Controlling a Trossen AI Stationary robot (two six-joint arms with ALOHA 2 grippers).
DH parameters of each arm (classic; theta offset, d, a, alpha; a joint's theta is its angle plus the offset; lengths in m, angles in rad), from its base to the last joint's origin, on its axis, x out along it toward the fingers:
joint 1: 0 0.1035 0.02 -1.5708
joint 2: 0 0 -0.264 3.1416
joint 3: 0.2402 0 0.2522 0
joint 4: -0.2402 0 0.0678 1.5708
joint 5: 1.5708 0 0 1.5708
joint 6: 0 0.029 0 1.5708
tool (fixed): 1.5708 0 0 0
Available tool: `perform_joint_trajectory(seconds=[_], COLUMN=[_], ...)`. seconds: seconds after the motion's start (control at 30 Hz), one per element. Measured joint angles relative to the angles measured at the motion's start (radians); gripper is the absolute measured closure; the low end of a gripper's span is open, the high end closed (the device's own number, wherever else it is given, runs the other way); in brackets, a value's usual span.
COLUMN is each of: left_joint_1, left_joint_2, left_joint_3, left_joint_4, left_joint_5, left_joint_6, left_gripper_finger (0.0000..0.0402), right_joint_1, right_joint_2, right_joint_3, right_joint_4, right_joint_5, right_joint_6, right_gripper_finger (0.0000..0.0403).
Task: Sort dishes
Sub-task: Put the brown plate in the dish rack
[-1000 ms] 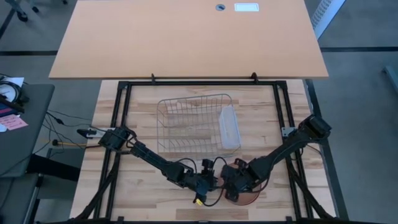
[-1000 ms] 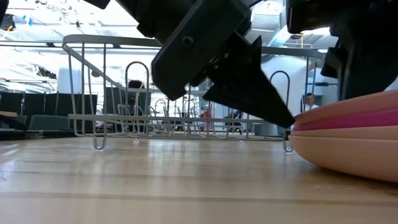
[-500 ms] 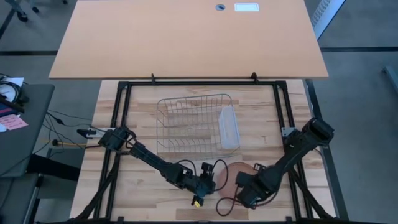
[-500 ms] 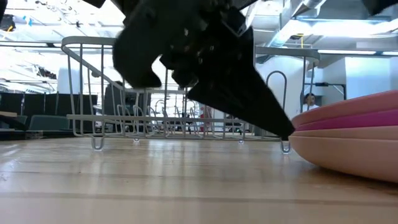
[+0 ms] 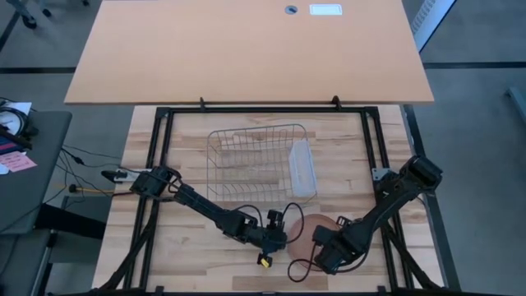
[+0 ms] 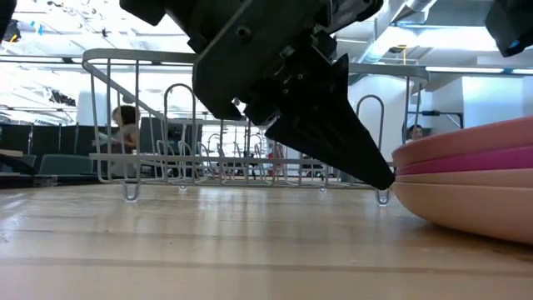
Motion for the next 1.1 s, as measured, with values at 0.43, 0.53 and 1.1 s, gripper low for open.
perform_joint_trajectory(seconds=[0.43,0.53,1.1], left_joint_1=[0.022,0.022,0.022], left_joint_2=[0.000,0.001,0.001], left_joint_3=[0.000,0.000,0.000], left_joint_4=[0.035,0.038,0.042], left_joint_5=[0.056,0.056,0.050], left_joint_6=[0.005,0.005,0.005], left_gripper_finger=[0.0355,0.0355,0.0355], right_joint_1=[-0.012,-0.018,-0.052], right_joint_2=[0.000,0.000,0.001], right_joint_3=[-0.004,-0.004,-0.004], right_joint_4=[0.050,0.058,0.158], right_joint_5=[0.021,0.032,0.063], right_joint_6=[-0.041,-0.046,-0.119], right_gripper_finger=[0.0401,0.0401,0.0402])
